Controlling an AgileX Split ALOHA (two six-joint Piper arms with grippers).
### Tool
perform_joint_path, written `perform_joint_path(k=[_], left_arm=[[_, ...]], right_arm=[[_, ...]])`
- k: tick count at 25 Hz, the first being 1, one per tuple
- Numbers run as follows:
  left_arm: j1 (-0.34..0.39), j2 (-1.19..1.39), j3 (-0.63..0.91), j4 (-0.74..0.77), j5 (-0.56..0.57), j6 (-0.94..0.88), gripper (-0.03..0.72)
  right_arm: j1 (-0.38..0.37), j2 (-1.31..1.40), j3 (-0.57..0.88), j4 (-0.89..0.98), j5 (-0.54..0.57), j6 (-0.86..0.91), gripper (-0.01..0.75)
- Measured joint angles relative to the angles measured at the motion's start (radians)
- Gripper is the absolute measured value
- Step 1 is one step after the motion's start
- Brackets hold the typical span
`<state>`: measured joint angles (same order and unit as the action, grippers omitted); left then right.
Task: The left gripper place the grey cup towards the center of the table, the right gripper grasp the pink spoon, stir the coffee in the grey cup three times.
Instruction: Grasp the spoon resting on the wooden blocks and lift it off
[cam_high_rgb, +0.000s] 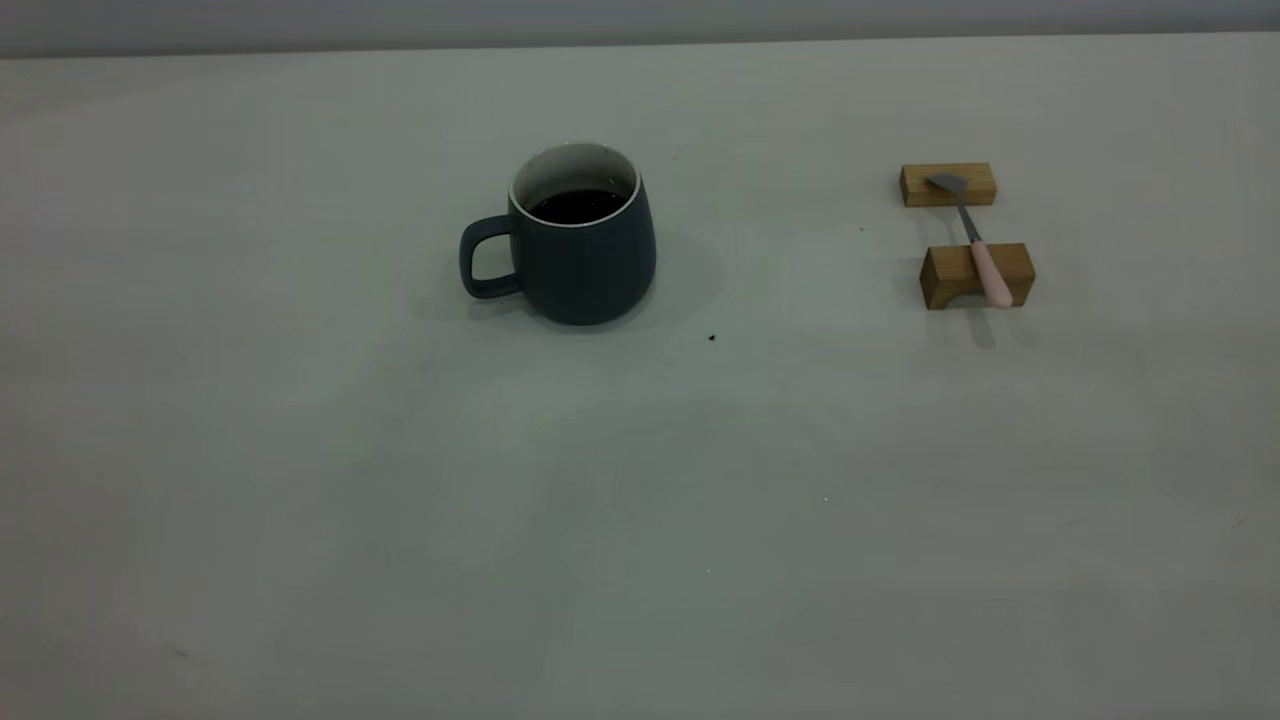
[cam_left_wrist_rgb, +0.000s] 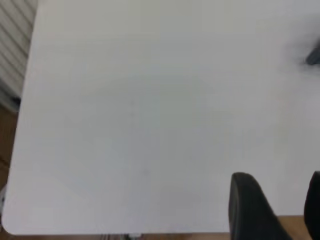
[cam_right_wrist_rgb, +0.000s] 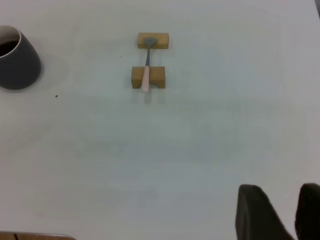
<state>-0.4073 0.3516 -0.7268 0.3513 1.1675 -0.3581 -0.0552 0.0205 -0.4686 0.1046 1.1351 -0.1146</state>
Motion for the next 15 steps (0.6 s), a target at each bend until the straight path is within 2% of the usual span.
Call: perform_joint_path(k=[5,8,11,15], left_arm=[[0.194,-0.171,0.119,-0.127,-0.005,0.147,0.342],[0.267,-0.234,0.147,-0.206,-0.01,0.219,0.342],[0.297,-0.286,0.172,-0.241,-0.019,0.246,0.342],[0.298,-0.332,0.22,-0.261,-0.022,0.254,0.342]], right_arm=[[0.0,0.0,0.0,0.0,0.0,0.0,0.237],[0.0,0.0,0.0,0.0,0.0,0.0,0.237],[0.0,0.0,0.0,0.0,0.0,0.0,0.237],[0.0,0.0,0.0,0.0,0.0,0.0,0.237]])
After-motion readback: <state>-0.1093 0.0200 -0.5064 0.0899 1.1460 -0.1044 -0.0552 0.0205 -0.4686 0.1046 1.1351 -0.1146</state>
